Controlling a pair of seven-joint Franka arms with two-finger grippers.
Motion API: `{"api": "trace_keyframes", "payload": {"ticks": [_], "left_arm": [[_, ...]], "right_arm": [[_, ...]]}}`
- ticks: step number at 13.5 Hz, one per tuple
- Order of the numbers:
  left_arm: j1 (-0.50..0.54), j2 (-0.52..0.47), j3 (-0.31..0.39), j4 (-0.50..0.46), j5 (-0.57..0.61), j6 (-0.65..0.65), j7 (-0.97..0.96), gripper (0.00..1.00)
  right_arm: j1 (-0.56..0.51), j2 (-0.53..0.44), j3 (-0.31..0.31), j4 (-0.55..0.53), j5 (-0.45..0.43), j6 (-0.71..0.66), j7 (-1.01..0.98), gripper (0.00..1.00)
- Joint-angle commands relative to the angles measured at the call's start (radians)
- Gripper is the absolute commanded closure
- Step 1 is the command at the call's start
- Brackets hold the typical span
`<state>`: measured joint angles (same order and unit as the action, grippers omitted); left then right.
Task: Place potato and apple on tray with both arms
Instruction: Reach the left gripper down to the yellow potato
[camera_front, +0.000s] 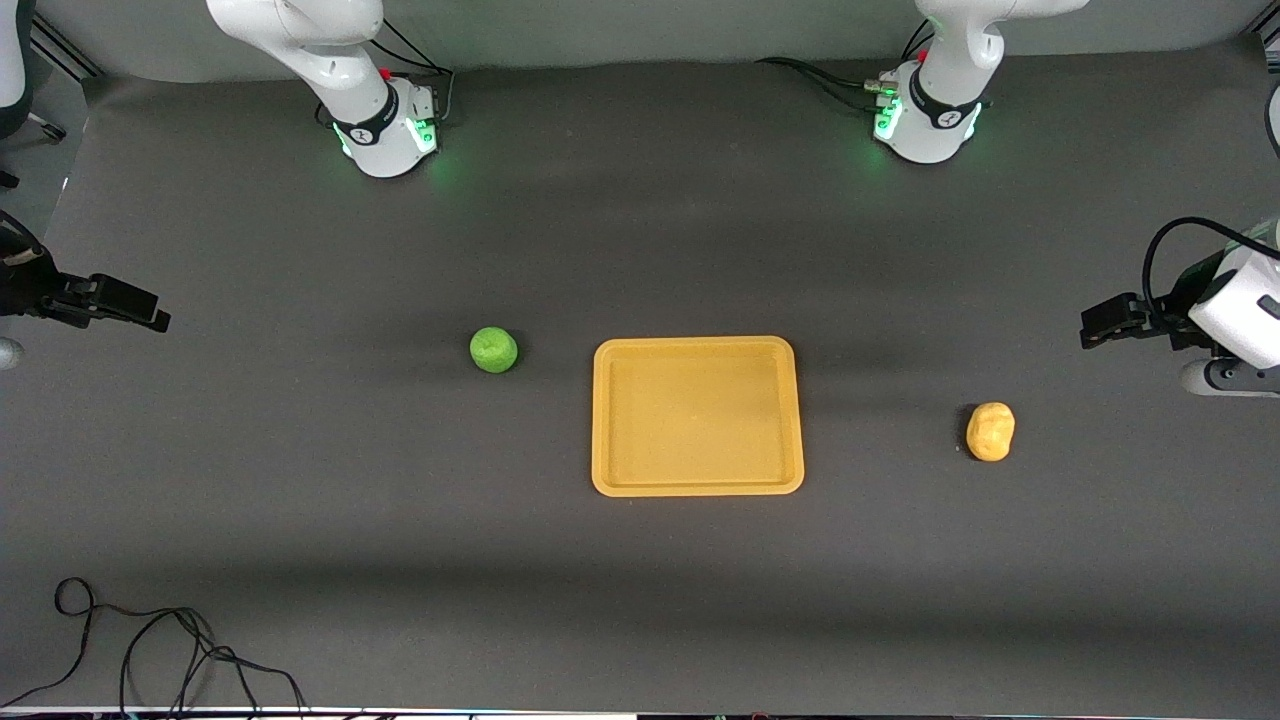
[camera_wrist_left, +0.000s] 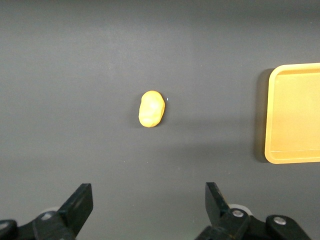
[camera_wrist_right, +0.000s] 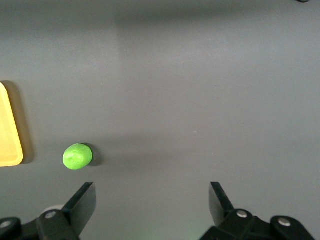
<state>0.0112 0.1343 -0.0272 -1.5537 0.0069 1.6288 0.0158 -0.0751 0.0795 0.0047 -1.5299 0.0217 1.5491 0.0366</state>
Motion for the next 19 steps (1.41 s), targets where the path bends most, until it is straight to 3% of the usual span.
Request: {"api": "trace_keyframes", "payload": {"ticks": [1,14,19], "left_arm": [[-0.011,0.007,0.004,0.021,0.015,-0.029,-0.010,0.00],[-0.008,0.010,0.004,-0.028,0.013,-0.010,0.006,0.00],[0.003,0.010,0.004,-0.233,0.011,0.254,0.010,0.00]], "right_arm": [[-0.003,-0.009,0.004,-0.002,-0.013,-0.004,-0.007,0.00],[-0.005,-0.012,0.003,-0.012,-0.028,-0.003,-0.066,0.00],[-0.003,-0.015,0.003,-0.016,-0.055,0.003,-0.093,0.00]]}}
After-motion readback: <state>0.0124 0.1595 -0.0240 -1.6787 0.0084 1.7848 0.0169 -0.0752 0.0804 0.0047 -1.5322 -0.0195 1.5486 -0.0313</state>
